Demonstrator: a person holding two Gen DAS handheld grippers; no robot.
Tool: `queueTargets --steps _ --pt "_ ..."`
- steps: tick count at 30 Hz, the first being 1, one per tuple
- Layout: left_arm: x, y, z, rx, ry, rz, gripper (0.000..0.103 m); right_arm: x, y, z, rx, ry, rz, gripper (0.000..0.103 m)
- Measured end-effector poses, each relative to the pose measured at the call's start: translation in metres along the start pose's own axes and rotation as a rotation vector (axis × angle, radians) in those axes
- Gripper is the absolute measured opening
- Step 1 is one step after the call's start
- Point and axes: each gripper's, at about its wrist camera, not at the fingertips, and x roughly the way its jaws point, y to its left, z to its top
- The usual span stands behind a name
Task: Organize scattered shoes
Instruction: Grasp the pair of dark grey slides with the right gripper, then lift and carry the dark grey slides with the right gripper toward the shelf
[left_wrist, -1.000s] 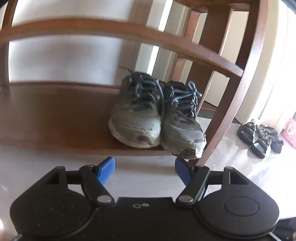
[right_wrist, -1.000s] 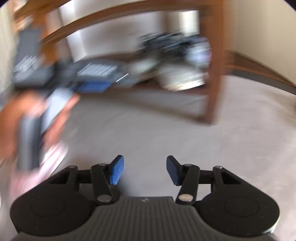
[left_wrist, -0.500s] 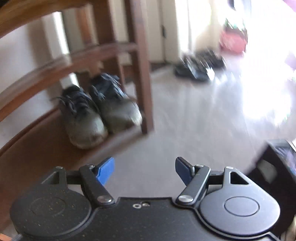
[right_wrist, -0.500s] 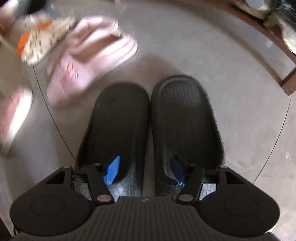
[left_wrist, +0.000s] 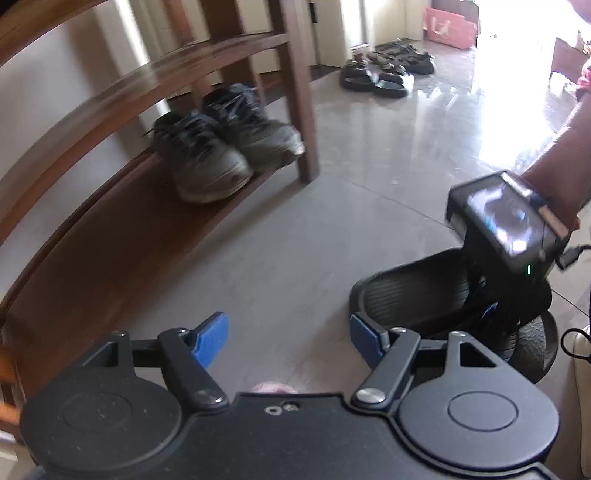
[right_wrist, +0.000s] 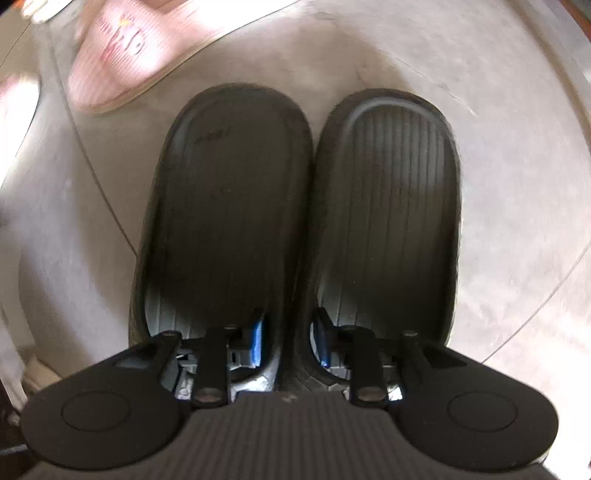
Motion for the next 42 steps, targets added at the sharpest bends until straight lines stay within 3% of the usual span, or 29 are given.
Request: queueTargets --steps 8,11,14,18,20,22,26,33,42 --pt "0.002 0.020 -0.023 -0.173 -0.034 -0.010 0.072 -0.016 -0.054 0.009 0.443 -0.164 0.093 0.029" --pt "0.002 0.023 -0.025 -0.198 -0.050 0.010 0.072 -0.022 -0.066 0.017 0.515 -0.216 0.075 0.030" --pt "0.003 0.023 -0.027 -0.199 -0.071 0.035 0.073 -0.023 -0.069 0.026 0.509 -0.170 0.081 0.036" --pt "0.004 0.021 -0.030 -0.214 -0.073 0.033 0.073 -0.021 -0.059 0.042 0.402 -0.087 0.064 0.051" --pt "0.005 0.020 -0.030 -0.209 -0.073 0.032 0.073 -0.020 -0.050 0.048 0.358 -0.062 0.027 0.051" --pt "0.003 0.021 -0.030 -0.210 -0.080 0.033 0.073 -0.022 -0.043 0.048 0.327 -0.061 -0.020 0.039" --pt "-0.003 0.021 -0.030 -0.218 -0.105 0.042 0.073 -0.031 -0.029 0.027 0.286 -0.170 -0.050 0.033" --pt "-0.015 0.014 -0.015 -0.147 -0.185 0.070 0.073 -0.051 0.000 -0.033 0.310 -0.464 -0.103 0.026" --pt "-0.019 -0.011 0.007 -0.073 -0.220 0.039 0.073 -0.058 -0.028 -0.118 0.615 -0.740 0.005 0.025"
